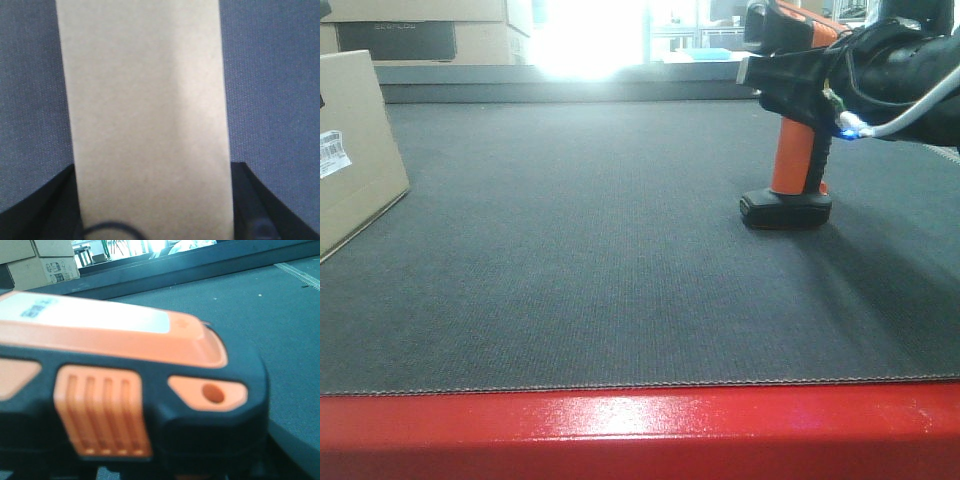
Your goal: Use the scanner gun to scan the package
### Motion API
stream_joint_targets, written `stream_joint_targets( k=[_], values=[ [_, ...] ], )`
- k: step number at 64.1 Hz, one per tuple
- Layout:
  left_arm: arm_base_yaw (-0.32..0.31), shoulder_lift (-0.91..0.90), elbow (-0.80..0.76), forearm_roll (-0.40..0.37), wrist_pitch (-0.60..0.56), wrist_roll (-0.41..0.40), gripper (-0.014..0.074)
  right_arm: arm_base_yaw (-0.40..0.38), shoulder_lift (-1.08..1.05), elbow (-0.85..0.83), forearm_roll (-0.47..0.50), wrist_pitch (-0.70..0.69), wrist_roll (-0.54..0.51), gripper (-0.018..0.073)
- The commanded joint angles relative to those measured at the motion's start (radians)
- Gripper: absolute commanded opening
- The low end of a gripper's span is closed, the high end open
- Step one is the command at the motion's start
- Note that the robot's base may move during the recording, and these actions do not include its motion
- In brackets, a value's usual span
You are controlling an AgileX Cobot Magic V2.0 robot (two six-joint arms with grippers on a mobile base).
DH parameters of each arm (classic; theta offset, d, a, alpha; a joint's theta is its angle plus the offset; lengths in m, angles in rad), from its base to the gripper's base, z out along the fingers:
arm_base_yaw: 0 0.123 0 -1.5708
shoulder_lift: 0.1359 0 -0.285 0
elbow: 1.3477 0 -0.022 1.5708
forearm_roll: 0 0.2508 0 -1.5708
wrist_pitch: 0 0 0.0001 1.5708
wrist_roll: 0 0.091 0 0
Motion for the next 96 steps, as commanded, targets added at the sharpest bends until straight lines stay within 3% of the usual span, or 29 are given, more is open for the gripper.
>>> stream_joint_targets(
  k=[1, 8, 14, 37, 57, 74, 89, 96],
  values=[
    [-0.002, -0.025, -0.007, -0.015, 0.016, -0.002, -0.0111, 0.001, -0.002, -0.007, 0.005, -0.050, 0.000, -0.0152],
    [-0.002, -0.059, -0.007, -0.023, 0.016, -0.002, -0.0111, 0.001, -0.029, -0.007, 0.005, -0.061, -0.015, -0.0153],
    [-0.002, -0.092, -0.007, -0.049, 0.016, -0.002, -0.0111, 0.001, -0.083, -0.011, 0.005, -0.029, -0.109, -0.0153],
    [-0.002, -0.161, -0.007, -0.125, 0.016, -0.011, -0.0111, 0.001, -0.267, -0.142, 0.005, 0.299, -0.571, -0.0153],
    [-0.002, -0.185, -0.007, -0.173, 0.016, -0.011, -0.0111, 0.001, -0.280, -0.228, 0.006, 0.359, -0.906, -0.0153],
    [-0.002, -0.210, -0.007, -0.199, 0.016, -0.011, -0.0111, -0.011, -0.279, -0.234, 0.081, 0.350, -0.962, -0.0153],
    [-0.002, -0.214, -0.002, -0.199, 0.016, -0.011, -0.0111, -0.013, -0.279, -0.255, 0.278, 0.328, -0.962, -0.0153],
    [-0.002, -0.221, -0.002, -0.199, 0.016, -0.011, -0.0111, -0.013, -0.279, -0.263, 0.308, 0.323, -0.962, -0.0153]
  ],
)
